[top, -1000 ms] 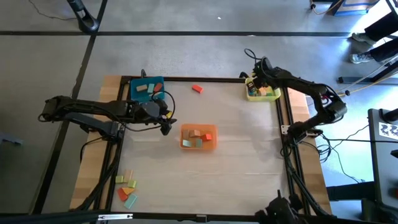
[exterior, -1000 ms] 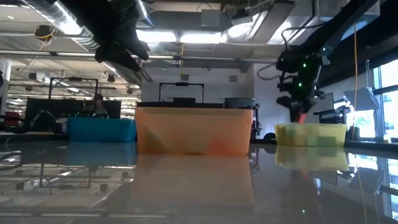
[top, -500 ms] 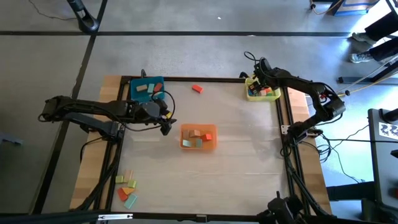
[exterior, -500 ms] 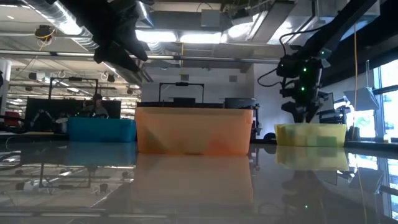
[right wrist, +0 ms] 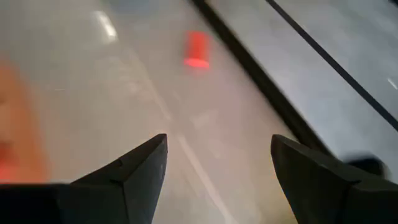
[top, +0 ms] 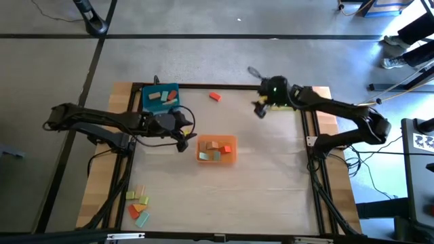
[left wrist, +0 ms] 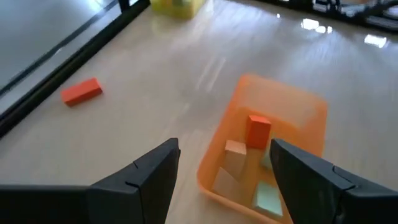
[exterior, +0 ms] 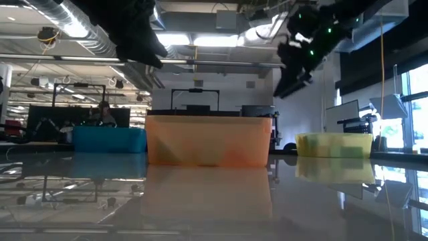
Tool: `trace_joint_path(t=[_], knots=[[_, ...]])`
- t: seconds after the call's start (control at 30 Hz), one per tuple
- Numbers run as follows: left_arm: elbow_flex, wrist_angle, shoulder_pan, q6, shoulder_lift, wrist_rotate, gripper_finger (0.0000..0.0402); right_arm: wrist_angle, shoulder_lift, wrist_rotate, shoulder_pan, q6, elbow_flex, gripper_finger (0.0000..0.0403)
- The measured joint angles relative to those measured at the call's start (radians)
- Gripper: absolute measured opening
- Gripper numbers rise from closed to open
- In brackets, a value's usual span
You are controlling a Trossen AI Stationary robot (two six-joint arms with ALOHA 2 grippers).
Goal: Sort blocks by size
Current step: Put the light green cube block into the yellow bin
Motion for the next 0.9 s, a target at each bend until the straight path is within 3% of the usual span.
trace_joint_path(t=[0.2, 0.4, 0.9], knots=[[0.002, -0.044, -0.063, -0.003, 0.032, 0.0, 0.0239, 0.066, 0.0, -0.008, 0.2, -0.017, -0.004, 0.0284], [0.04, -0.225, -0.19, -0.191, 0.032, 0.019, 0.0239, 0.115, 0.001, -0.006, 0.319, -0.025, -0.007, 0.0285], [0.054, -0.432, -0.521, -0.857, 0.105, 0.226, 0.0239, 0.122, 0.005, -0.006, 0.346, -0.01, -0.007, 0.0285]])
